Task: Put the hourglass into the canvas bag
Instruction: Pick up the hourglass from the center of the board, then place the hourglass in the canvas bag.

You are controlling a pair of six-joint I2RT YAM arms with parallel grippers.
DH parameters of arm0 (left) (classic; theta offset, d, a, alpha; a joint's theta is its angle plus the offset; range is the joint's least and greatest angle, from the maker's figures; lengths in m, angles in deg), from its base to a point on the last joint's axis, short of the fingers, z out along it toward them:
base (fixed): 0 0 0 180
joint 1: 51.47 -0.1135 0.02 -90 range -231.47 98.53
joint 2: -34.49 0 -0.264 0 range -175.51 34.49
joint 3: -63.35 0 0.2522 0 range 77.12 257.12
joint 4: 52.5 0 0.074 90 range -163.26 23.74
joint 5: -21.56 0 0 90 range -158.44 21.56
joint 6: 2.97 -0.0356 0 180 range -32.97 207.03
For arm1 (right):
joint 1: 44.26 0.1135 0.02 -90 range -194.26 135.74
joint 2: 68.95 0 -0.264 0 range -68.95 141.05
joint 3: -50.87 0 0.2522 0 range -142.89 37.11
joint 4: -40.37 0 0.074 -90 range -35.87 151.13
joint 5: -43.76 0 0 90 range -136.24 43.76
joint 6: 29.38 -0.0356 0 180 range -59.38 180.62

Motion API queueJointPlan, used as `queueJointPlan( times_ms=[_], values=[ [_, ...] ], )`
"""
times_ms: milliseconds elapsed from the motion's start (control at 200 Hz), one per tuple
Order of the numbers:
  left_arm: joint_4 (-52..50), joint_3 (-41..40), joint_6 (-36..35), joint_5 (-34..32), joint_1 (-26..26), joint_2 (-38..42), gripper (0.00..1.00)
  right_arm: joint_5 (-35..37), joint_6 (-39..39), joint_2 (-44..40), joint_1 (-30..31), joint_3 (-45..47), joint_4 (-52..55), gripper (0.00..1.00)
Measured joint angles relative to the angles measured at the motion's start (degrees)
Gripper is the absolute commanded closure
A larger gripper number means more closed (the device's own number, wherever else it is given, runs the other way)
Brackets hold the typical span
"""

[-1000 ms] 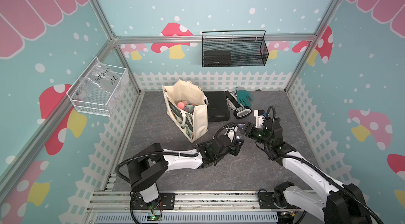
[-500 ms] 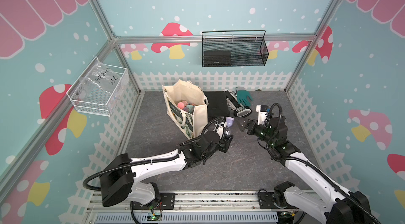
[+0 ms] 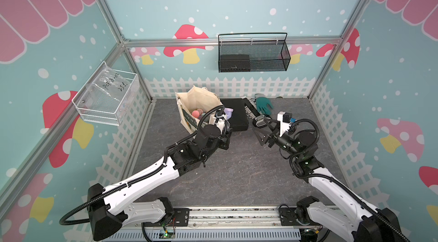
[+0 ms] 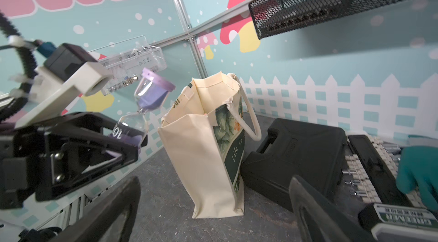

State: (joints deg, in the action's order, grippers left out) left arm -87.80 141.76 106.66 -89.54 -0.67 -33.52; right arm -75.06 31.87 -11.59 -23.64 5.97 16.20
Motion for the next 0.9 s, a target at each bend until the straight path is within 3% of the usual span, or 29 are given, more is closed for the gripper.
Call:
queueJointPlan(
  times_ms=[355, 735, 900],
  values=[
    [-9.55, 11.41, -5.35, -1.68, -9.42, -3.10, 0.91, -7.41, 4.83, 10.05, 0.72, -0.79, -12.85, 0.00],
    [-16.37, 25.11, -6.64, -1.77, -18.67, -18.21, 0.91, -9.57, 9.92, 13.35, 4.76, -4.50, -12.52, 0.00],
    [-18.40, 30.60, -6.58, 1.44, -22.71, -25.09, 0.91, -9.27, 11.17, 13.57, 5.51, -5.42, -10.19, 0.01]
  ],
)
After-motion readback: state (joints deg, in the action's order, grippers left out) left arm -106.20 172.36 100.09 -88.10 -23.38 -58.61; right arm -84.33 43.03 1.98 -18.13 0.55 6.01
